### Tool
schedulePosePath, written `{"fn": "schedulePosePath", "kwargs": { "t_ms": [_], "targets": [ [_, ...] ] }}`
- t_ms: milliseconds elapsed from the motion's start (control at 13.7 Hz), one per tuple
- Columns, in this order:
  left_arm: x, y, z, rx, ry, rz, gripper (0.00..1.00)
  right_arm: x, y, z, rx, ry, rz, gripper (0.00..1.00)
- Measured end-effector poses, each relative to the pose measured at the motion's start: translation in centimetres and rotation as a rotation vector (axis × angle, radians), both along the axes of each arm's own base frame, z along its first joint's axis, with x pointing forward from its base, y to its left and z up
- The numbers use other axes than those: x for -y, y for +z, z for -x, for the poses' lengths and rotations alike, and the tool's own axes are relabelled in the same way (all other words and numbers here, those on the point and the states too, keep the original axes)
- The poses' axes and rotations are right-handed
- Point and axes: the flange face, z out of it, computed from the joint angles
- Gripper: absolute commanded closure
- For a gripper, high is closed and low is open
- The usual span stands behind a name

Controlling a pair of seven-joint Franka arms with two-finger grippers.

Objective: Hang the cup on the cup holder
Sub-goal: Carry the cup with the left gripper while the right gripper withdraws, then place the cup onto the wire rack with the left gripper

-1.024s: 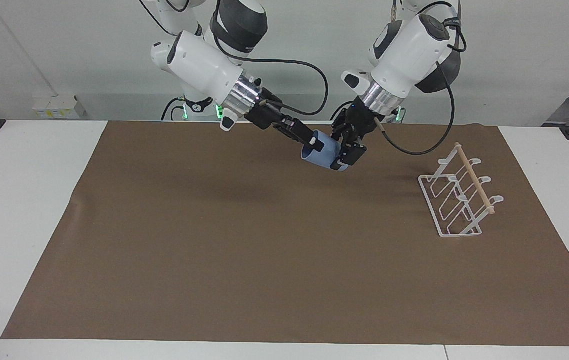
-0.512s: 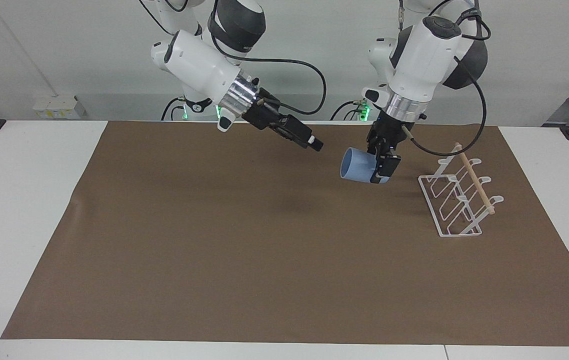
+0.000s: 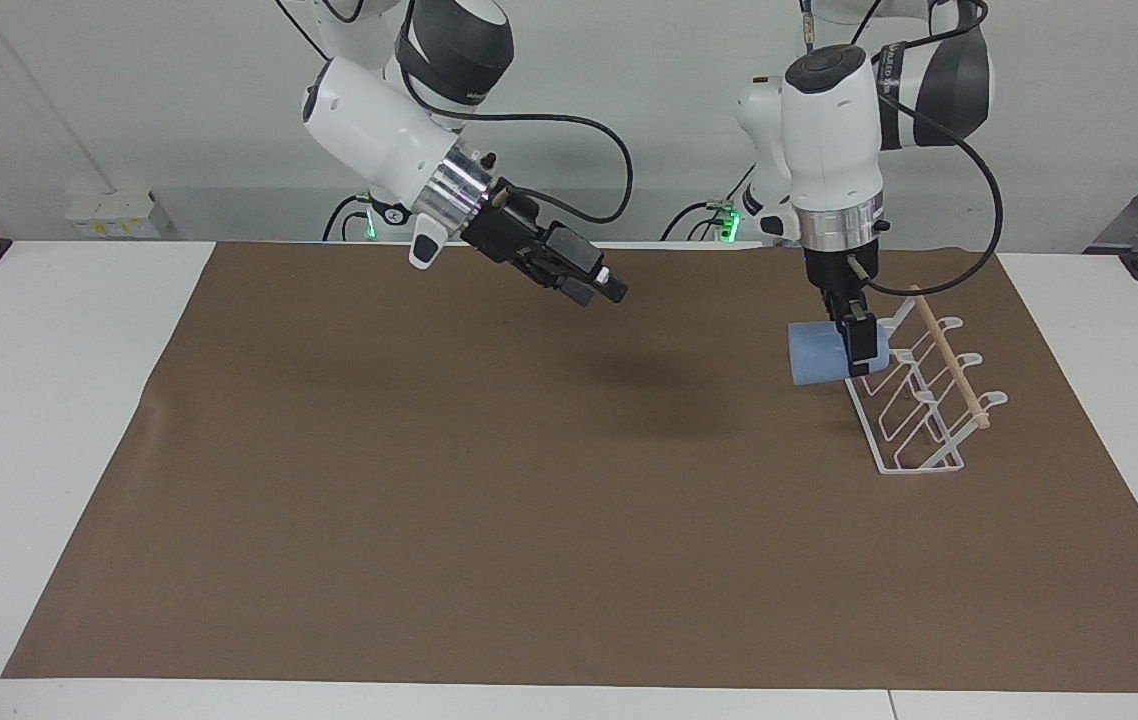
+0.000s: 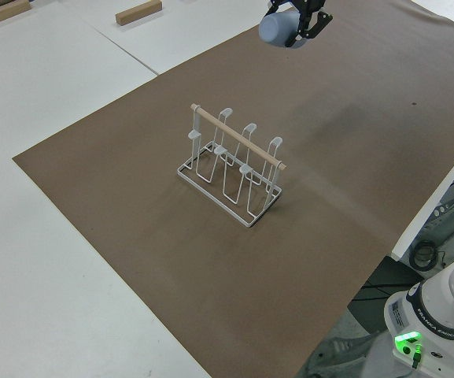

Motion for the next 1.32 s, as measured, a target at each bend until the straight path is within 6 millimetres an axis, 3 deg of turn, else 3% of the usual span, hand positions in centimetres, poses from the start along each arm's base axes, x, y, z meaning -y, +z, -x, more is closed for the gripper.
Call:
{"fn": "schedulePosePath", "kwargs": {
  "t_ms": [146, 366, 585, 805, 1098, 1317],
  "targets": [
    [-1.6, -1.0, 0.0, 0.022, 0.029, -0.074, 1.0, 0.6, -0.1, -0.2, 0.085, 0.056, 0.061, 0.0],
    [-5.7, -1.9, -0.9, 0.016, 0.096, -0.109, 1.0, 1.1, -0.2, 0.0, 0.169, 0.221, 0.279, 0.0],
    [-8.8, -2.4, -1.5, 0.02, 0.125, -0.171, 1.0, 3.4, 0.7, 0.0, 0.237, 0.385, 0.458, 0.0],
    [-8.9, -2.8, -1.5, 0.033, 0.098, -0.241, 1.0, 5.0, 1.4, 0.2, 0.292, 0.546, 0.665, 0.0],
    [-9.2, -5.7, -1.5, 0.008, 0.07, -0.364, 1.0, 6.8, 3.2, 1.1, 0.297, 0.759, 0.915, 0.0],
    [-9.4, -6.9, -1.5, 0.01, 0.078, -0.397, 1.0, 10.1, 4.1, 1.3, 0.232, 0.816, 1.005, 0.0]
  ]
}}
